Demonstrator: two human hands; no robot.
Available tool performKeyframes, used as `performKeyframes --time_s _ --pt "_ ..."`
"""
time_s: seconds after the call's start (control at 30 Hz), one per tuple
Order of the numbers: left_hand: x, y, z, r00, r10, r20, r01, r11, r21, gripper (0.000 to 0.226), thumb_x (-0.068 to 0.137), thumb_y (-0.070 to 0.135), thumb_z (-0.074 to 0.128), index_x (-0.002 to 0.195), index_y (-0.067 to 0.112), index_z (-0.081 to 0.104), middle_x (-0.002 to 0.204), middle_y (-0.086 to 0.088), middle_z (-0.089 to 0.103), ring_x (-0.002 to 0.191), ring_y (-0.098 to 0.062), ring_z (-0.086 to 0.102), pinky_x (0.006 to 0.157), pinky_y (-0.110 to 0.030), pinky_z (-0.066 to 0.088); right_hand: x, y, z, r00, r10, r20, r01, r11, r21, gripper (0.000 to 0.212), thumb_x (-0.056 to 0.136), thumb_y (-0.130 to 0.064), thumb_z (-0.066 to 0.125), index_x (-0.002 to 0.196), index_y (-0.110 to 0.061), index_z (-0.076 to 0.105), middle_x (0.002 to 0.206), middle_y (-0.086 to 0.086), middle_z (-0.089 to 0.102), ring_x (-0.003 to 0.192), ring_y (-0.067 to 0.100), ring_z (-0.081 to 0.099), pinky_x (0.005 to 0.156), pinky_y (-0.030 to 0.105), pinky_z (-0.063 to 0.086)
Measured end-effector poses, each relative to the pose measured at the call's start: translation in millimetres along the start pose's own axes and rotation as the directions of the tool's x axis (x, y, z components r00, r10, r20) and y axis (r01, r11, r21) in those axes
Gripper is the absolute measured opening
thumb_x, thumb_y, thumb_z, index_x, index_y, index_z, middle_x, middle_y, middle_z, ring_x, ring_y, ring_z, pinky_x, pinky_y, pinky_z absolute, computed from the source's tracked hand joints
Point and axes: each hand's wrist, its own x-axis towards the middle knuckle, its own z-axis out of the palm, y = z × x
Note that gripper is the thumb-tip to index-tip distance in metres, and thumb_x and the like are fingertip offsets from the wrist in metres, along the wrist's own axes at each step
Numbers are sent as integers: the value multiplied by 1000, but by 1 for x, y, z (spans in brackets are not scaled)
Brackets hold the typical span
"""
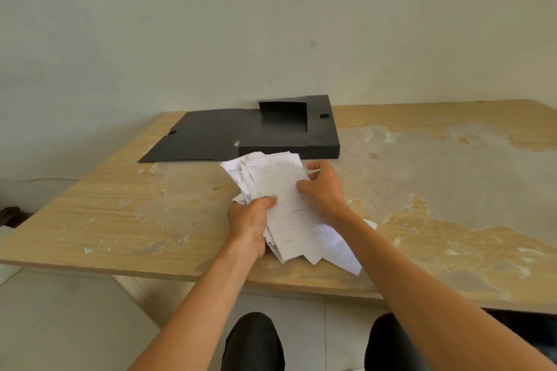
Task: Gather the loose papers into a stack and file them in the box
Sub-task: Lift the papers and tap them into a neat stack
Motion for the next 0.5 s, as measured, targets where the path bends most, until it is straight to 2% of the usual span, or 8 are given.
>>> performKeyframes --time_s 0.17,0.2,0.27,0.33,0.4,0.5 --pt "-3 16 5 979 140 146 -149 988 50 30 79 -6 63 103 12 67 101 -10 72 92 -30 68 75 -42 56 7 -10 -30 993 50 106 -70 977 201 71 74 -26 78 131 -21 35 116 7 55 93 22 61 65 29 49" --pt "-4 23 6 966 180 185 -192 980 49 32 79 -7 63 104 12 67 101 -9 73 94 -30 68 76 -43 56 9 -17 -41 982 48 180 -94 963 253 70 74 -27 78 132 -18 38 117 7 58 94 22 61 65 29 49" --pt "-4 39 12 926 260 273 -282 958 45 36 78 -9 63 107 12 67 103 -7 73 96 -28 69 80 -43 56 14 -30 -61 914 -50 402 -113 922 371 50 82 -21 70 127 -8 52 119 9 66 101 27 65 77 37 55" --pt "-5 58 23 870 344 352 -380 924 37 37 78 -11 62 106 12 67 104 -7 73 97 -25 69 84 -42 54 17 -45 -76 854 -180 488 -69 891 449 39 86 -15 65 123 -6 60 120 9 68 107 30 66 88 43 54" --pt "-4 78 37 802 441 403 -487 873 15 37 79 -12 61 106 12 67 104 -7 73 97 -23 69 85 -39 55 20 -64 -86 861 -272 430 21 863 504 39 85 -10 65 123 -4 60 119 11 68 106 29 66 86 42 55" --pt "-3 103 54 690 564 453 -648 761 38 31 83 -5 62 106 15 65 103 -1 73 95 -15 70 83 -32 56 23 -85 -100 879 -386 280 163 795 585 39 84 -2 64 121 2 58 112 12 70 96 25 70 74 32 56"
